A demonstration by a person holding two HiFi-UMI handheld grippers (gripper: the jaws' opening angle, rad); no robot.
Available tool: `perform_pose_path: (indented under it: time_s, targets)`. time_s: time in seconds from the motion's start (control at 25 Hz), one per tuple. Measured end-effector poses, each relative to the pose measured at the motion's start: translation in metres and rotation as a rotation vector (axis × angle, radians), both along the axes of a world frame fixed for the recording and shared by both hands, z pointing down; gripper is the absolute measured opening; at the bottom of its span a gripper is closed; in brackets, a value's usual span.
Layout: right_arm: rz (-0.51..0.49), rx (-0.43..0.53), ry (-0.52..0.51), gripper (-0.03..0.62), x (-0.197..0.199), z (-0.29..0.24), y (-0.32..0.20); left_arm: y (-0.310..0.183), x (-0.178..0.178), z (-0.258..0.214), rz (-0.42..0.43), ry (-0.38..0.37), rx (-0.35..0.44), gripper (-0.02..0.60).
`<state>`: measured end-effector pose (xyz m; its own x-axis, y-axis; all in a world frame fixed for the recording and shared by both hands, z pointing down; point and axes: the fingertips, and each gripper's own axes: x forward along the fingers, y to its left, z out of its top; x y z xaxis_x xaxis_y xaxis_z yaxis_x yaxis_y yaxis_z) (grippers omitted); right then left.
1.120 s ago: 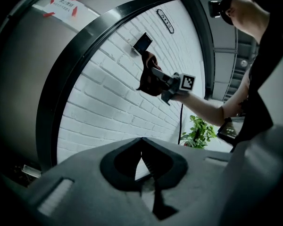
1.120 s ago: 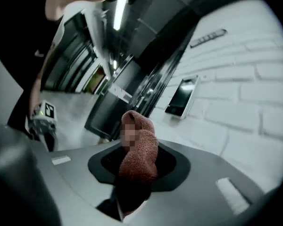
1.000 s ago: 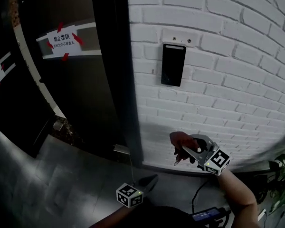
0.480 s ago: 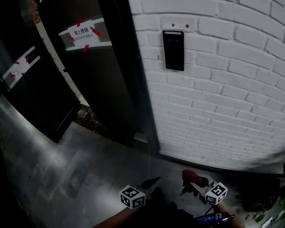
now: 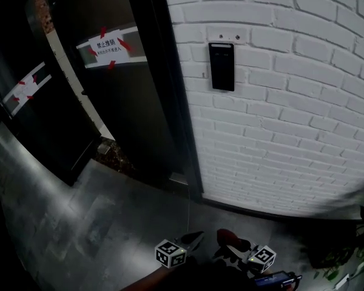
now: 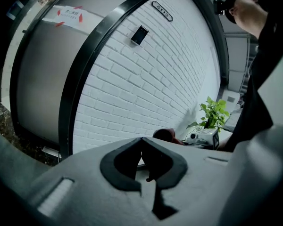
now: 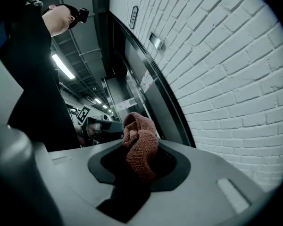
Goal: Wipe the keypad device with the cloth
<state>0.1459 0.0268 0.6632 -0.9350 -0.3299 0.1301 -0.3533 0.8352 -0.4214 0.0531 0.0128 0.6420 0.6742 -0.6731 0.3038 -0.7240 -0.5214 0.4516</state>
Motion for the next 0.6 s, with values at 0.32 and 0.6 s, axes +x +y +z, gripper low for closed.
perform_pose_path:
  time_s: [0.32, 0.6]
  targets:
    - [0.015, 0.035, 0.002, 0.118, -0.037, -0.019, -0.004, 0.003, -0.035, -0.007, -0.012, 0.031, 0.046, 0.005]
    - [0.067, 0.044, 0.019, 0.118, -0.061, -0.019, -0.004, 0.004, -0.055, -0.015, 0.045, 0.036, 0.084, 0.005]
